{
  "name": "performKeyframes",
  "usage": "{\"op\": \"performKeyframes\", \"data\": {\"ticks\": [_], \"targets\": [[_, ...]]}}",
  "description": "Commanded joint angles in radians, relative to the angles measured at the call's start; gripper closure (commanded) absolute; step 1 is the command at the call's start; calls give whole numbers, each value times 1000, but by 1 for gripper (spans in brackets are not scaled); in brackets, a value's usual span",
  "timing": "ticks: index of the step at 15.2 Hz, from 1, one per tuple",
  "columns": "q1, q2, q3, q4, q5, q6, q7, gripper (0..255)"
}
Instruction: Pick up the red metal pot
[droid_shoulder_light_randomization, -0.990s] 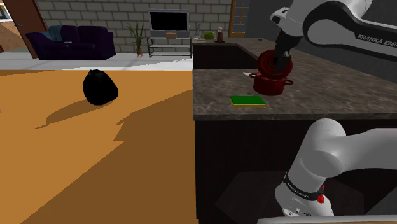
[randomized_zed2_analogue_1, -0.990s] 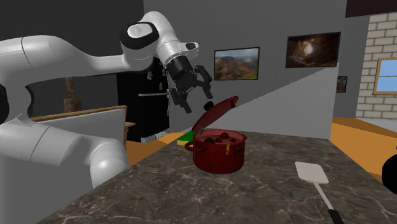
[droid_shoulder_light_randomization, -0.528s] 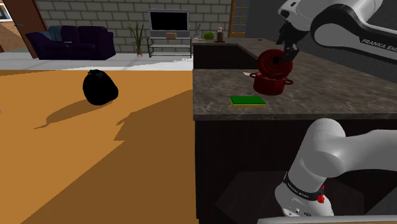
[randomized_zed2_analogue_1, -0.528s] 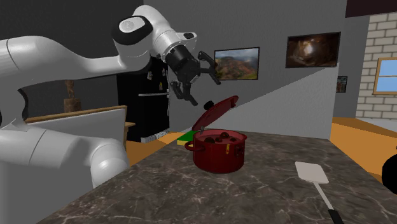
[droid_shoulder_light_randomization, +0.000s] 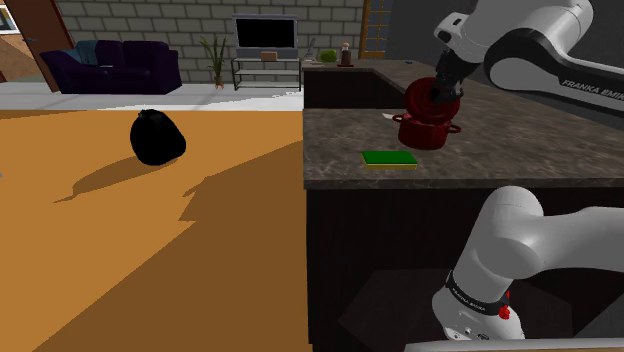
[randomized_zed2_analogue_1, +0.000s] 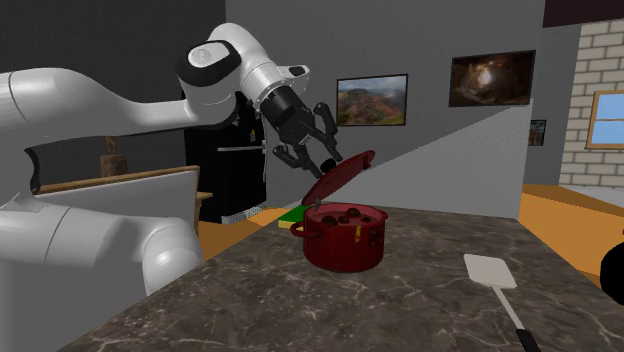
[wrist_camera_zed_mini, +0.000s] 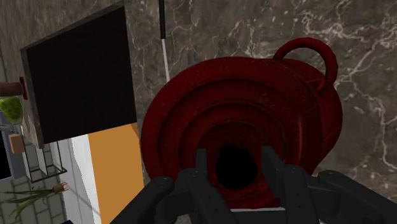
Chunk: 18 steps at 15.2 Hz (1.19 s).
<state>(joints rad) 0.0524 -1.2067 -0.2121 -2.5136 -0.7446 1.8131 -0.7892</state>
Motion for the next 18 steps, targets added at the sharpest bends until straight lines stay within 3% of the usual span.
{"op": "performKeyframes", "data": {"ticks": [1, 8, 18], "targets": [[0, -1, -1, -3, -1, 1, 0, 255], [0, 1, 1, 0, 1, 0, 1, 255], [12, 82, 27, 165, 36, -73, -43, 255]]}}
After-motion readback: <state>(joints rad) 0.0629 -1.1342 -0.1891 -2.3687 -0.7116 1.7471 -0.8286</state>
